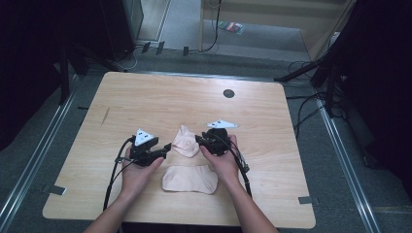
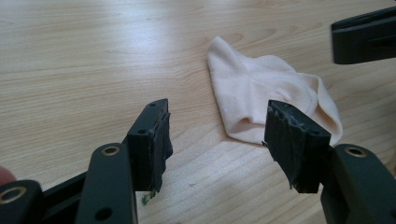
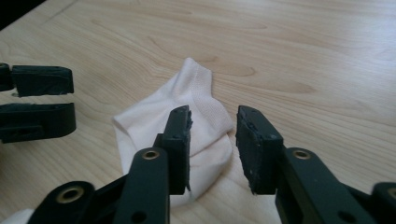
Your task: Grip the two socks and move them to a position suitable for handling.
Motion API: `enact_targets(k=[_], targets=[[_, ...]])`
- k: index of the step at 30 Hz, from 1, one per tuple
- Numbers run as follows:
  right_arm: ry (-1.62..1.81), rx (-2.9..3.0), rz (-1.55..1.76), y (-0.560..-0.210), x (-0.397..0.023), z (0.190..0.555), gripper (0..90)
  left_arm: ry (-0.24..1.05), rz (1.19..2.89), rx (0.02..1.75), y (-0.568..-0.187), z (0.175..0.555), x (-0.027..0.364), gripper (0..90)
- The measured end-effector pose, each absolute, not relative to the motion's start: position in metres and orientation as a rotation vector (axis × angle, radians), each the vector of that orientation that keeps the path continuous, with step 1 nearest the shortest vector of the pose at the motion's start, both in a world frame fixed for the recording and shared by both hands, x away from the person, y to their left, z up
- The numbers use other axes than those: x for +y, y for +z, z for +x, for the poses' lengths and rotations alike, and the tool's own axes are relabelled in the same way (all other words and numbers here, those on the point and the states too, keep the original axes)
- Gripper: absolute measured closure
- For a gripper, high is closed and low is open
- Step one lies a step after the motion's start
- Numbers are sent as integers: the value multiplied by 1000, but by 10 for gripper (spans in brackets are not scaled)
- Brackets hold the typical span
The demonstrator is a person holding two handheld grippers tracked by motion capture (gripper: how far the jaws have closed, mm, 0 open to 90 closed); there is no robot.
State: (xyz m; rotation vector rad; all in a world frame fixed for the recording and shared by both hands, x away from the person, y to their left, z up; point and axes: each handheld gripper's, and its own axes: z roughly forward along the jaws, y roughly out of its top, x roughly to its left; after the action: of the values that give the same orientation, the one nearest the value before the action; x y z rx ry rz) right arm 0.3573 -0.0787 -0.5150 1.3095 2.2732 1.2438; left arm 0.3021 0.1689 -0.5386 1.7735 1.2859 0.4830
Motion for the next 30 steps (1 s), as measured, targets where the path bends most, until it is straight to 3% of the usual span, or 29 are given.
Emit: enact_targets(k=[12, 16, 20, 30], targets=[[1147, 2320, 1394, -528, -56, 386, 671, 483, 1800, 1290, -543, 305, 168, 444], [1104, 2342, 1390, -533, -53, 387, 750, 479, 1792, 1297, -543, 306, 168, 447], [1091, 2355, 1355, -534, -52, 386, 890, 471, 1799, 1295, -544, 306, 168, 448], [1112, 2337, 1289, -521, -52, 380, 900, 463, 1817, 1294, -547, 308, 166, 443]])
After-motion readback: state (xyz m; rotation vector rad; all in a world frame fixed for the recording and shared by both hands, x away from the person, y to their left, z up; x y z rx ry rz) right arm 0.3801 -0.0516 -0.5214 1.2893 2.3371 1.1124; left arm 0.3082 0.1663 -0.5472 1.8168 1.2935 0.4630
